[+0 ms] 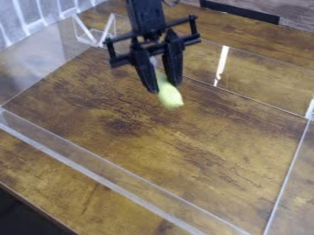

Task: Move the green spoon to the right

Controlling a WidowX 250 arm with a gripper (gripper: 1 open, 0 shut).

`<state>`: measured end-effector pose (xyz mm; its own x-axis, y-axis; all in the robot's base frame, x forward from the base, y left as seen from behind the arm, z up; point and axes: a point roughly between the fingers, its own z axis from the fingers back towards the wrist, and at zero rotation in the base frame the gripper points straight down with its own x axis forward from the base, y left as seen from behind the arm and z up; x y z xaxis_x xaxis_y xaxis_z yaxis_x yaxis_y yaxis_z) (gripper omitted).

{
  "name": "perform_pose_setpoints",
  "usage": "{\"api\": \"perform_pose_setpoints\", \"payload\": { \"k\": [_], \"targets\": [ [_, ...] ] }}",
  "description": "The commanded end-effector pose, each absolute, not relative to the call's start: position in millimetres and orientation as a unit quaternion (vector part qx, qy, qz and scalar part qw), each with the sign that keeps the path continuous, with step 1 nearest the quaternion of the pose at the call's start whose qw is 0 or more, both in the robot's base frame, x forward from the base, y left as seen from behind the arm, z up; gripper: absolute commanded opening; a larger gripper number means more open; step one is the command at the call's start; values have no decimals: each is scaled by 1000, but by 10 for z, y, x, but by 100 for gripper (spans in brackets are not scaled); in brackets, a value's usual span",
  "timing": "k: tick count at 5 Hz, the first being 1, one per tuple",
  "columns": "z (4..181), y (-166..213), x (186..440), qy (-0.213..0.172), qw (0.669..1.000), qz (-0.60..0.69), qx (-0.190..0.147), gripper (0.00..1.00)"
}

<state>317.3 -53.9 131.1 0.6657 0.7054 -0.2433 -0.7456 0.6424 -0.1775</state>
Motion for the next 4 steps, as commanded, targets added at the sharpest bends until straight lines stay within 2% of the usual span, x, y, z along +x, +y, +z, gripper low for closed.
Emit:
{"api": "perform_pose_setpoints", "payload": {
  "k": [1,2,4],
  "targets": [
    [1440,-741,3111,47,902,400,-154,0],
    [1221,-829,3148,48,892,422,-154,0],
    [1313,-1074,3169,38,870,463,-162,0]
  ]
}}
